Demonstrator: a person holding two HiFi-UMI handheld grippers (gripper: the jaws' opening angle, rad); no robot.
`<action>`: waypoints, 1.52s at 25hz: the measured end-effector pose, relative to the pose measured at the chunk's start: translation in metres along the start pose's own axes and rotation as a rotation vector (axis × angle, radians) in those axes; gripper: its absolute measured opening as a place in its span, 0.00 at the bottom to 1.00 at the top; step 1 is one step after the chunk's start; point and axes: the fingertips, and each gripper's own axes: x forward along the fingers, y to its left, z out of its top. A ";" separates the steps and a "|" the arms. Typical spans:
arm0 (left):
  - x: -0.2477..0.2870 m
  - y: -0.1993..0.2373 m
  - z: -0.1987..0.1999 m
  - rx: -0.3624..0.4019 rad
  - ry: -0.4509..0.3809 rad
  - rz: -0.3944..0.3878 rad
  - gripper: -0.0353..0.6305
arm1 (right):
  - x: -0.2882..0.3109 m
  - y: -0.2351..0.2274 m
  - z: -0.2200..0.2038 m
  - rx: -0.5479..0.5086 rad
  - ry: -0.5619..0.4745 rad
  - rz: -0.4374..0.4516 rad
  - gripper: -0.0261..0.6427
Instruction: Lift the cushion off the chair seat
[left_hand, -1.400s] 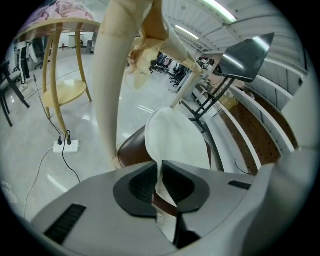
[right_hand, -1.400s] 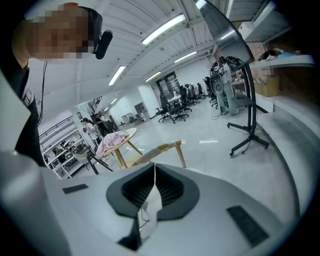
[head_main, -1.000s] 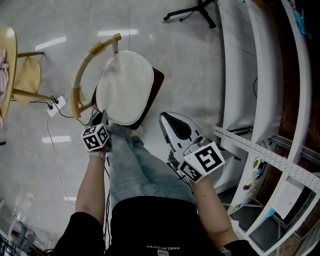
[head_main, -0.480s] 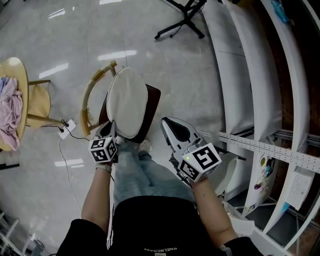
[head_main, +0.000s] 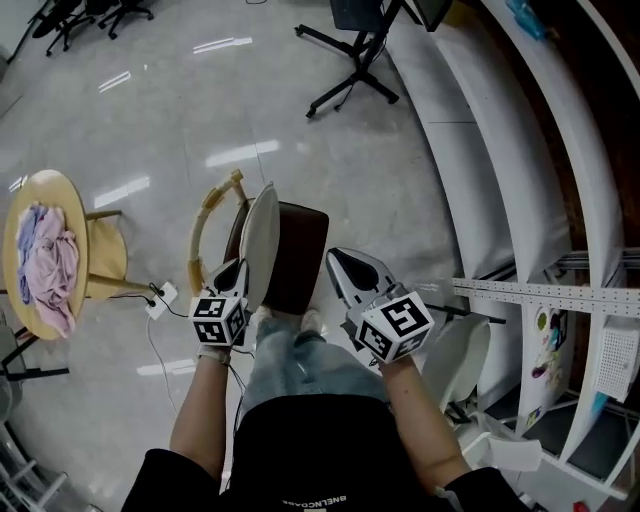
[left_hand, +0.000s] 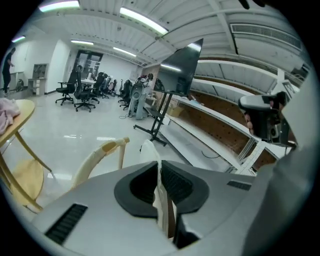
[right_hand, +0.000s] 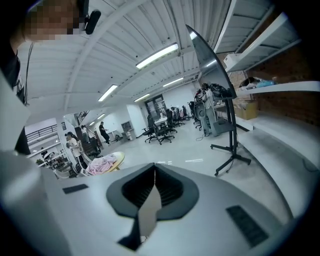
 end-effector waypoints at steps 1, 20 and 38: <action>-0.003 -0.001 0.007 0.011 0.000 -0.004 0.10 | 0.002 0.002 0.002 0.001 -0.005 0.001 0.06; -0.077 -0.031 0.111 0.152 -0.011 -0.029 0.09 | 0.017 0.034 0.043 -0.050 -0.058 0.073 0.06; -0.126 -0.096 0.246 0.277 -0.289 -0.083 0.09 | -0.002 0.047 0.151 -0.170 -0.243 0.146 0.06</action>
